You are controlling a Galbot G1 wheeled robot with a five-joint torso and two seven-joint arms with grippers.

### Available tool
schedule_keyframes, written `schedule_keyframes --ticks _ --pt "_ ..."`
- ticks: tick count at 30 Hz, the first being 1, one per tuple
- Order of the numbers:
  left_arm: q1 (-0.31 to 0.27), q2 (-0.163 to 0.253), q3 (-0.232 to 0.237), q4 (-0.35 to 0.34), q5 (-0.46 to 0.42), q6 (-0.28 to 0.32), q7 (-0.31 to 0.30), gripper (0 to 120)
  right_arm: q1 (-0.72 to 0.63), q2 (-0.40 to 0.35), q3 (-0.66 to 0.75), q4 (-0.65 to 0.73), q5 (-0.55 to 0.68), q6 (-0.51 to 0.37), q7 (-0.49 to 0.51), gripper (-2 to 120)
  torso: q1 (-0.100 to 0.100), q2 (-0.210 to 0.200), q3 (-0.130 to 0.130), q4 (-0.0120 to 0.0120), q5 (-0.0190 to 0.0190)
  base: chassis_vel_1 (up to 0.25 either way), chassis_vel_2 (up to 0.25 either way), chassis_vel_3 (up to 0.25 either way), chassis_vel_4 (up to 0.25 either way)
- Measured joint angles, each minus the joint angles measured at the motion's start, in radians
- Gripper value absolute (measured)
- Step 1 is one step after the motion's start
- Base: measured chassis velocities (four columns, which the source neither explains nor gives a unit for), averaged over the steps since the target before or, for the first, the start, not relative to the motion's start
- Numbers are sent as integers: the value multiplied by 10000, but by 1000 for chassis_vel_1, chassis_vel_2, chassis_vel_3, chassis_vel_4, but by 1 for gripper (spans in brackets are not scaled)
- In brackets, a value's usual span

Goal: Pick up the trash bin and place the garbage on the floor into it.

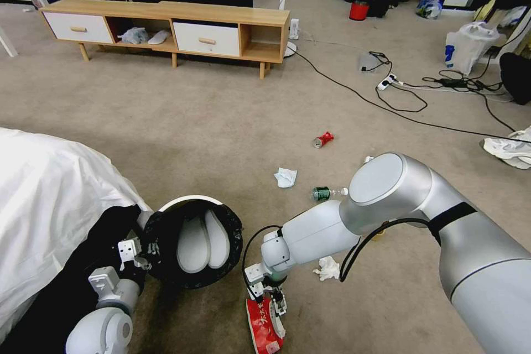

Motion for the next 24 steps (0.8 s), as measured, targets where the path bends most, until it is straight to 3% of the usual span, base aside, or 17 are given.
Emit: schedule_keyframes --ticks 24 --pt "55 -177 75 125 340 -126 169 1 -18 -105 118 -216 -3 153 17 99 0 0 0 1 1 0 0 0 0"
